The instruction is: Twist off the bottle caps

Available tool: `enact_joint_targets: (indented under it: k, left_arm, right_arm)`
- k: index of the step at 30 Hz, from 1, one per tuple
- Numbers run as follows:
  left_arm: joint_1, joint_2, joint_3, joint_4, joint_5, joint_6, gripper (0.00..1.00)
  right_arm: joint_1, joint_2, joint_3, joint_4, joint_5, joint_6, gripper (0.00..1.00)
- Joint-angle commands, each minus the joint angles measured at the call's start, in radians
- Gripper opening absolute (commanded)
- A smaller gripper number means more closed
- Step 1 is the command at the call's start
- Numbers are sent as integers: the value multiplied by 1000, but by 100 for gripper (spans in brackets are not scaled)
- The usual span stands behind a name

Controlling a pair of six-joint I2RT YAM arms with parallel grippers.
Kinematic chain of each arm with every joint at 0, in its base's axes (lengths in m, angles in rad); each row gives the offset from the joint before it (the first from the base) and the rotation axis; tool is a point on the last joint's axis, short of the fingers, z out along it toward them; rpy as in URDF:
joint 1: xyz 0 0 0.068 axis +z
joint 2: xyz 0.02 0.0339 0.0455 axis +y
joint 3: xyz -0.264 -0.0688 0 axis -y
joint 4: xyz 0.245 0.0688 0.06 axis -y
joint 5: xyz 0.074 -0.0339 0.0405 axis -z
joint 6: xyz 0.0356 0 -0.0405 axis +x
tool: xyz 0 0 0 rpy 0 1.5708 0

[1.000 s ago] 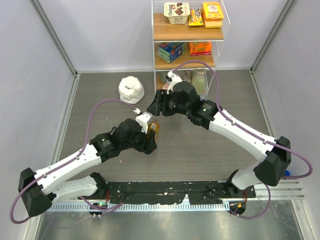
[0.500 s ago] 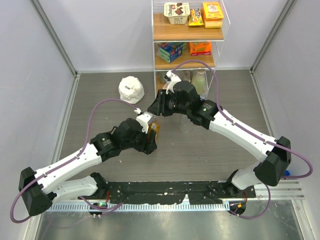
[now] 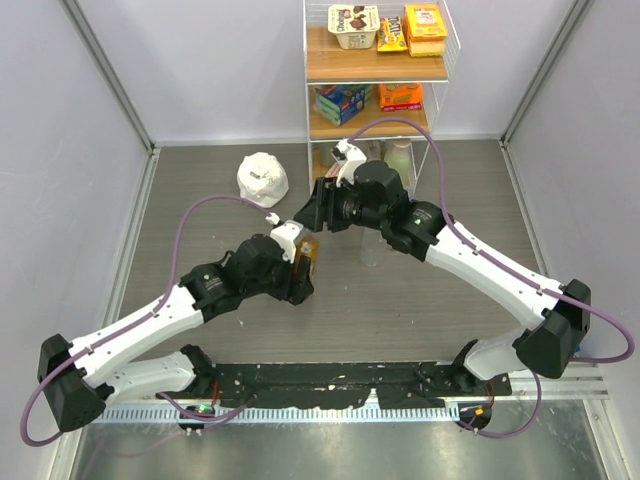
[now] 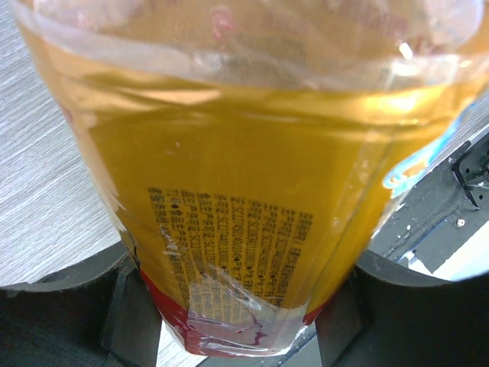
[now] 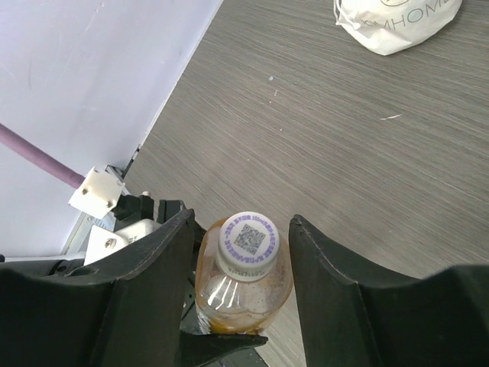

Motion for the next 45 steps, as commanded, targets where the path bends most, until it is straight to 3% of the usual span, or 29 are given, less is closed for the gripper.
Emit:
enact_joint_targets:
  k: [1, 3, 5, 6, 15, 18, 24, 29, 34, 40, 45]
  left_arm:
    - [0, 6, 39, 28, -33, -22, 0]
    - [0, 6, 39, 26, -32, -22, 0]
    - [2, 3, 39, 26, -28, -22, 0]
    - [4, 0, 39, 26, -28, -22, 0]
    - [2, 0, 38, 26, -30, -27, 0]
    - [2, -10, 33, 32, -15, -27, 0]
    - [2, -84, -7, 115, 189, 19, 0]
    - [2, -141, -30, 158, 304, 38, 0]
    - [2, -190, -60, 218, 419, 38, 0]
    - [2, -216, -84, 270, 496, 32, 0]
    - [0, -224, -84, 256, 472, 35, 0]
  right_arm:
    - [-2, -37, 1, 40, -18, -4, 58]
    - [-2, -37, -8, 41, -16, 1, 57]
    - [-2, -42, -17, 47, -9, 4, 51]
    - [-2, -43, -19, 52, -9, 6, 39]
    - [-2, -46, -19, 64, -30, -19, 2]
    - [-3, -63, -33, 82, -64, -37, 2]
    - [-9, -112, -68, 148, -234, -149, 2]
    - [-43, -158, -114, 245, -488, -184, 1]
    - [-86, -184, -169, 438, -749, -108, 2]
    - [-94, -188, -192, 562, -884, -37, 2]
    - [-100, -178, -185, 570, -886, -25, 2]
